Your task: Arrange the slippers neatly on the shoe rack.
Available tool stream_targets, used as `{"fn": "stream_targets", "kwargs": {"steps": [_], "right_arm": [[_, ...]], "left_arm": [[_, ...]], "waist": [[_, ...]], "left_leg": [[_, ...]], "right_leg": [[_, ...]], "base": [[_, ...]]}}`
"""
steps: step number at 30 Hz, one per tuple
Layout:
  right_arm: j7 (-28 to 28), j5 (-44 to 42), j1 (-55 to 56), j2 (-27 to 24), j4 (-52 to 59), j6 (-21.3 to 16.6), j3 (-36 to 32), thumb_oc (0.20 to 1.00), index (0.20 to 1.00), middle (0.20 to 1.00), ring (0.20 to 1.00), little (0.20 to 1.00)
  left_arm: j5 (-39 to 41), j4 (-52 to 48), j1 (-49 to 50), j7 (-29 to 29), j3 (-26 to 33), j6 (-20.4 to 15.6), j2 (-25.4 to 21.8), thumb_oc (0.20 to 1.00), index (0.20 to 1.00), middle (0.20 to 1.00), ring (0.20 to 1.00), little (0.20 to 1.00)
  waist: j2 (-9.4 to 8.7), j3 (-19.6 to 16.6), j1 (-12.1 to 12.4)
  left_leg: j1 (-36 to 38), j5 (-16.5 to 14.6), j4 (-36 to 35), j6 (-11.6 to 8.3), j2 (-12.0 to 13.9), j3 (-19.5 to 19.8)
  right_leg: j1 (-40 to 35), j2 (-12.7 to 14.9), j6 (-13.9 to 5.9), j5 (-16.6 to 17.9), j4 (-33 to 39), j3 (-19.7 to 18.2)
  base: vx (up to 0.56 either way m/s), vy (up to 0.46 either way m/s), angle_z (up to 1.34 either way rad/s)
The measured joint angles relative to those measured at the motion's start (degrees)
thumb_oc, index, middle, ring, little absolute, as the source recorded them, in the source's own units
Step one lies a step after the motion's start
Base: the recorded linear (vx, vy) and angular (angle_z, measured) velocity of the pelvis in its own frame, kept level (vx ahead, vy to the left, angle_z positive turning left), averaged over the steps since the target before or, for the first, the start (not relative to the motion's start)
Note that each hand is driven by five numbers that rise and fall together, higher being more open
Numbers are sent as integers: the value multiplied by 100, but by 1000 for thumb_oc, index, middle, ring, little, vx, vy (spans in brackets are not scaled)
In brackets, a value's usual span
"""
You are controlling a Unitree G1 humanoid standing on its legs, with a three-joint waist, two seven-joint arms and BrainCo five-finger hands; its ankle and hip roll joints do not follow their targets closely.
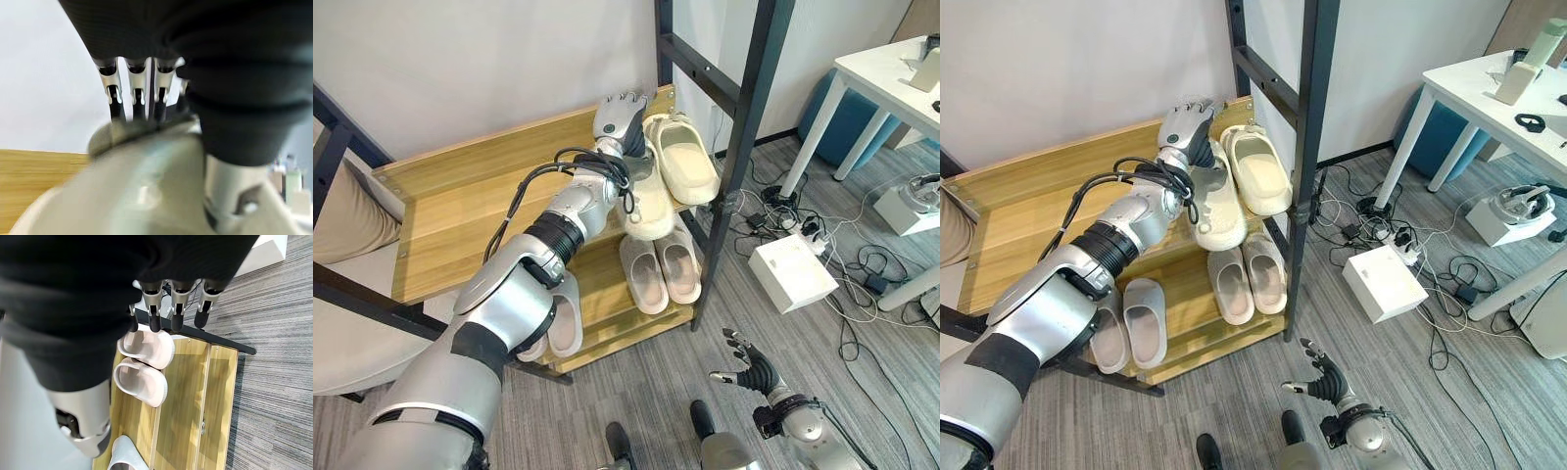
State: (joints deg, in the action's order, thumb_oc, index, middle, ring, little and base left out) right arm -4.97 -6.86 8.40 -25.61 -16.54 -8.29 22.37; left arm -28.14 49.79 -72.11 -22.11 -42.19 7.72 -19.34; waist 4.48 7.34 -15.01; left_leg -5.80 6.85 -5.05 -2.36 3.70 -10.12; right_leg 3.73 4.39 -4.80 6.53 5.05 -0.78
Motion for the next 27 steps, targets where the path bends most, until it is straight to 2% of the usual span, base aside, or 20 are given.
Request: {"fn": "stream_targets", "kwargs": {"steps": [7, 10, 11, 12, 14, 18, 24, 27], "right_arm": [[-43, 4, -39, 1, 0, 4, 14, 1000, 1000, 1000, 1000, 1000], [-80, 9, -56, 4, -2, 10, 21, 1000, 1000, 1000, 1000, 1000], [-107, 11, -49, 39, -6, 41, -1, 1000, 1000, 1000, 1000, 1000], [-130, 11, -55, 85, -11, 106, -18, 1000, 1000, 1000, 1000, 1000], [-138, 11, -100, 150, -64, 120, -42, 1000, 1000, 1000, 1000, 1000], [-186, 16, -117, 169, -116, 128, -39, 1000, 1000, 1000, 1000, 1000], [-189, 18, -99, 211, -161, 128, -38, 1000, 1000, 1000, 1000, 1000], [-192, 18, -74, 239, -170, 127, -43, 1000, 1000, 1000, 1000, 1000]], "left_arm": [[146, -52, 8, -60, 93, -4, 3, 1000, 1000, 1000, 1000, 1000], [469, -379, 192, -136, 604, -4, 11, 1000, 1000, 1000, 1000, 1000], [896, -1059, 646, -209, 1115, -72, 57, 1000, 1000, 1000, 1000, 1000], [1174, -1630, 1035, -285, 1299, -173, 101, 1000, 1000, 1000, 1000, 1000], [1360, -1853, 1341, -283, 1297, -252, 115, 1000, 1000, 1000, 1000, 1000], [1297, -2158, 1808, -279, 1301, -247, -98, 1000, 1000, 1000, 1000, 1000], [841, -2157, 1832, -262, 1304, -184, -394, 1000, 1000, 1000, 1000, 1000], [767, -2585, 2086, -239, 1450, -188, -423, 1000, 1000, 1000, 1000, 1000]], "waist": [[-2, 2, 32], [-6, 5, 38], [-2, 3, 106], [-7, 6, 134], [-12, 9, 198], [-17, 12, 406], [-45, 21, 474], [-61, 23, 498]], "left_leg": [[6, 2, 0, -2, 0, 16], [7, 2, 0, -2, 3, 18], [26, 5, 0, 4, 4, 36], [27, 11, 0, 12, 6, 83], [29, 25, 0, 21, 3, 161], [62, 21, 0, -19, -1, 253], [53, 36, 1, -28, -7, 360], [62, 59, 1, -13, -11, 411]], "right_leg": [[-29, 3, -4, -6, 1, 43], [-32, 0, -1, -9, 1, 47], [-52, -2, 0, -8, -1, 50], [-73, -8, 10, -14, -1, 87], [-112, -10, 14, -18, 0, 148], [-192, -11, 7, -43, 2, 244], [-255, -9, 26, -101, 2, 383], [-274, -11, 33, -96, 1, 409]], "base": [[-2, -5, 2], [-2, -12, 0], [-4, -39, 5], [13, -31, 11], [10, -15, 18], [-10, -8, 12], [-5, -3, 12], [-8, 7, 4]]}}
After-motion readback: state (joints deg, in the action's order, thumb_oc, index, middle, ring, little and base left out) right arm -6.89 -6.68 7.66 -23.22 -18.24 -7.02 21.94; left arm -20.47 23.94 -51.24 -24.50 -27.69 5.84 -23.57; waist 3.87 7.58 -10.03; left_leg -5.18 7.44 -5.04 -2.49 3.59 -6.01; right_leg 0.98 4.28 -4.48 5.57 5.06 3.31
